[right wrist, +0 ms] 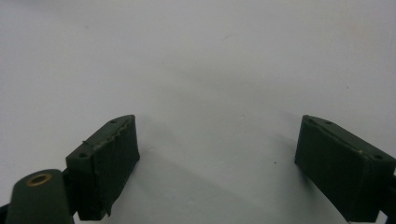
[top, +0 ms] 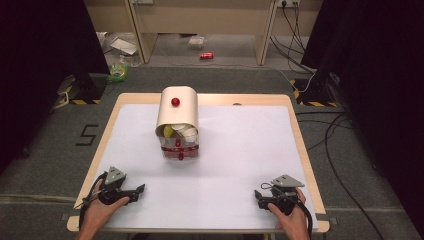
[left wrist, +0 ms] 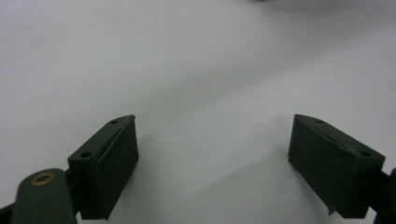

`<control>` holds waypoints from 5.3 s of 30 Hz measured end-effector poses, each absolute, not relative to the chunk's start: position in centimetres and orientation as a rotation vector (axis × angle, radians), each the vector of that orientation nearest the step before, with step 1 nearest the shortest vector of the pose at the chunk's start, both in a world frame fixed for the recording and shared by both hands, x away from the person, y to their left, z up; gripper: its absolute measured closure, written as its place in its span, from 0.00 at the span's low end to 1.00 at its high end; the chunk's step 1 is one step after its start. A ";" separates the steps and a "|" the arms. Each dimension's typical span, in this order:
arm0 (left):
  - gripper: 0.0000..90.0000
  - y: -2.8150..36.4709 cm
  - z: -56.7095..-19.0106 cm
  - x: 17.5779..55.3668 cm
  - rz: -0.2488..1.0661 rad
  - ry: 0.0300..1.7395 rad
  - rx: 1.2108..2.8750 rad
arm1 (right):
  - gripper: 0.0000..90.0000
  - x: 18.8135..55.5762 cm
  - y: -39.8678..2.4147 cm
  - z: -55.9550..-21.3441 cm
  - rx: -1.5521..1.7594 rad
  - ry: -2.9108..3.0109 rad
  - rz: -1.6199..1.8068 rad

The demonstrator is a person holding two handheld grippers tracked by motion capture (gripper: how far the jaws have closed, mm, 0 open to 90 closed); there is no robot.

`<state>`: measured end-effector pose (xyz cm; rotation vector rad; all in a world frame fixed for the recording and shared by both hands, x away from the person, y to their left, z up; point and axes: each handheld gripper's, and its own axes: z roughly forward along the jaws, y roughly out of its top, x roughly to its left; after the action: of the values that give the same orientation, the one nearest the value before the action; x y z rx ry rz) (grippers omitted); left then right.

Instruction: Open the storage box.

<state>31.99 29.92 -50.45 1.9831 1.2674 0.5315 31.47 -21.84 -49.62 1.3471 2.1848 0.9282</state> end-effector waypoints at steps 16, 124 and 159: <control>0.19 29.9 -49.8 31.7 0.486 1.271 1.938 | 0.15 31.5 -21.9 -49.6 1.348 2.185 0.929; 0.26 20.1 -37.7 33.7 0.542 0.825 1.864 | 0.14 31.5 -21.9 -49.6 1.344 2.195 0.930; 0.27 18.1 -36.4 36.3 0.618 0.787 1.897 | 0.13 31.6 -21.9 -49.6 1.339 2.199 0.930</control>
<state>36.28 18.14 -36.37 1.8970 0.7868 0.6185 31.56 -21.90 -49.64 1.3394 2.1985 0.9301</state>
